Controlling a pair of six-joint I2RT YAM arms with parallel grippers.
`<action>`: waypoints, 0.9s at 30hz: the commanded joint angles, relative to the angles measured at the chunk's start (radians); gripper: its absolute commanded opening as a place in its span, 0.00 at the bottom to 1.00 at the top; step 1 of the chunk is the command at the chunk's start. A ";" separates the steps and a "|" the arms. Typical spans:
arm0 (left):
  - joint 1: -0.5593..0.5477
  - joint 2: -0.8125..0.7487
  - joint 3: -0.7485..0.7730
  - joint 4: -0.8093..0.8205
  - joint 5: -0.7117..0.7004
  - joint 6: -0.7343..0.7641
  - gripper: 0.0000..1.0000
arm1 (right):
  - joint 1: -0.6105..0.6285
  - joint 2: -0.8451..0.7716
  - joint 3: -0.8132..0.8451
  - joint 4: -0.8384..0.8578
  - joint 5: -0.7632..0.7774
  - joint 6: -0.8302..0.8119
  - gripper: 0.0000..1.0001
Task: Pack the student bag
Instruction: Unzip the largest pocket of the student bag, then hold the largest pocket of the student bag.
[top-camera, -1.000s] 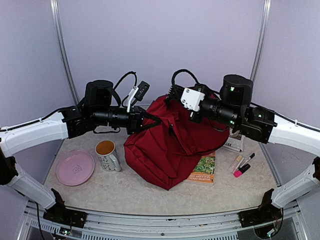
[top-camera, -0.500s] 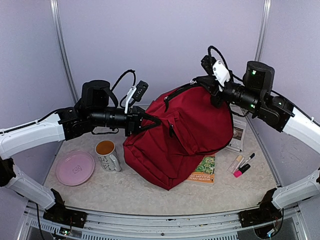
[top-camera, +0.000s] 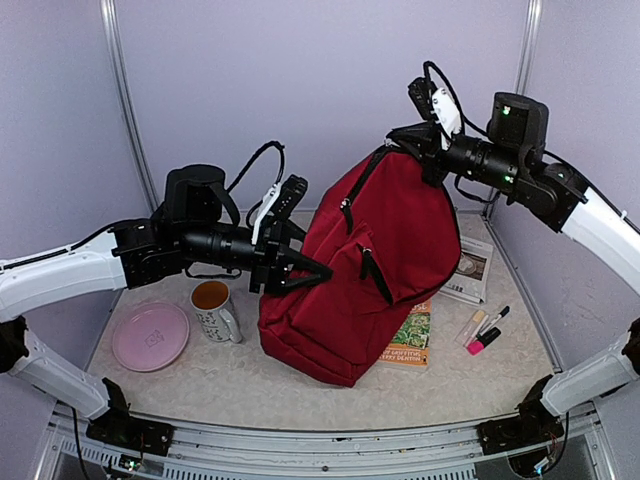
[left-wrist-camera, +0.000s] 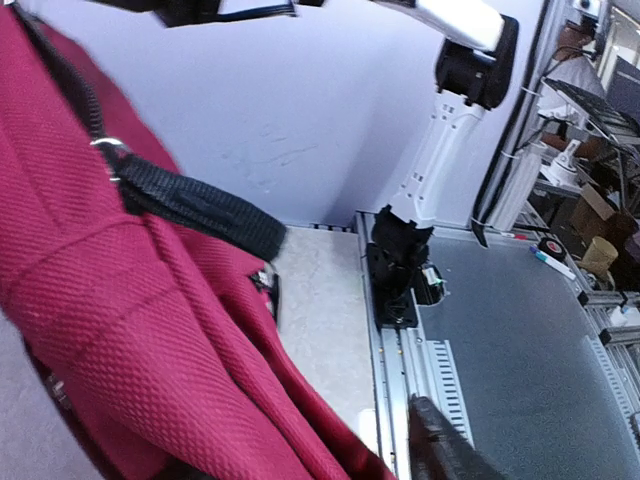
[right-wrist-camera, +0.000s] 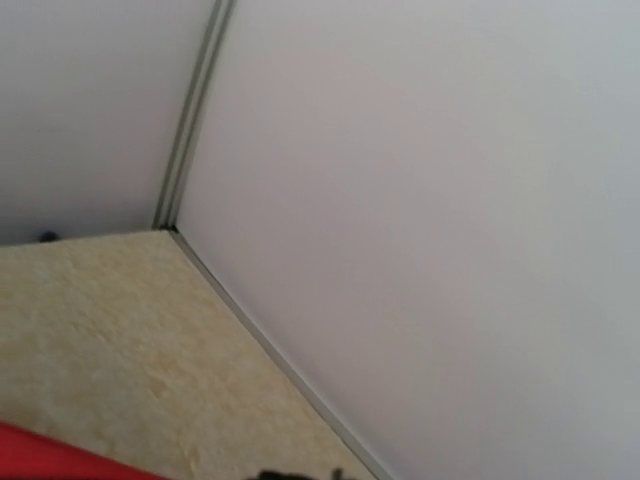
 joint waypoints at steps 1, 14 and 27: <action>-0.038 -0.058 0.018 -0.035 0.035 0.126 0.68 | -0.010 0.039 0.096 0.044 -0.109 0.021 0.00; -0.041 0.012 0.361 -0.256 -0.439 -0.105 0.99 | 0.058 -0.010 0.021 0.120 -0.233 0.118 0.00; -0.055 0.179 0.487 -0.256 -0.464 -0.123 0.53 | 0.145 -0.080 -0.117 0.221 -0.244 0.177 0.00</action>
